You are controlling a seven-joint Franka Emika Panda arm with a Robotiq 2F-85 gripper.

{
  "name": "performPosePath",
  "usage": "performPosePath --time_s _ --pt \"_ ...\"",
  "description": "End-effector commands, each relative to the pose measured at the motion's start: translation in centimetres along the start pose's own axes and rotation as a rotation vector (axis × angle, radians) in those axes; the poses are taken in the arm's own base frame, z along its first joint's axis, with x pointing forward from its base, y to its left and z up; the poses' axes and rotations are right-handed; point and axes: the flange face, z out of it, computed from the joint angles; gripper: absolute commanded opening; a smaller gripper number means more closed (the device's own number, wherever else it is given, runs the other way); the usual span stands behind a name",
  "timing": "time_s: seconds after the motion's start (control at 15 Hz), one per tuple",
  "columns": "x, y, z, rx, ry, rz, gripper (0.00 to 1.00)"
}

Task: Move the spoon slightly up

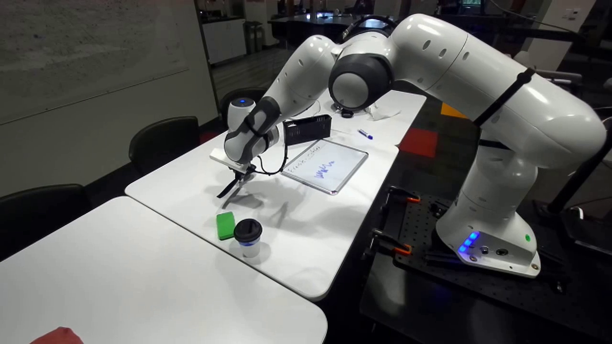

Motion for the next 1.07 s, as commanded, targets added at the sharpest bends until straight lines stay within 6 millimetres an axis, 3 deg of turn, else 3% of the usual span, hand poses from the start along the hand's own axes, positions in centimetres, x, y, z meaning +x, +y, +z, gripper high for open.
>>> performPosePath --time_s 0.0,0.07,0.13,0.2,0.33,0.53,0.73,1.0 --pt "-0.3 -1.2 0.9 0.02 0.027 0.038 0.04" --pt "-0.4 -1.3 1.0 0.019 0.03 0.039 0.04" --pt "-0.5 -1.4 1.1 0.015 0.031 0.037 0.39" --pt "-0.6 -1.5 1.1 0.016 0.033 0.032 0.4" --pt "-0.8 -2.0 0.2 0.023 0.021 0.02 0.54" --pt "-1.2 -2.9 -3.7 0.036 -0.004 -0.019 0.76" --pt "-1.6 -3.0 -8.9 0.006 -0.035 -0.095 0.99" --pt "-1.6 -1.3 -15.1 -0.147 -0.065 -0.221 1.0"
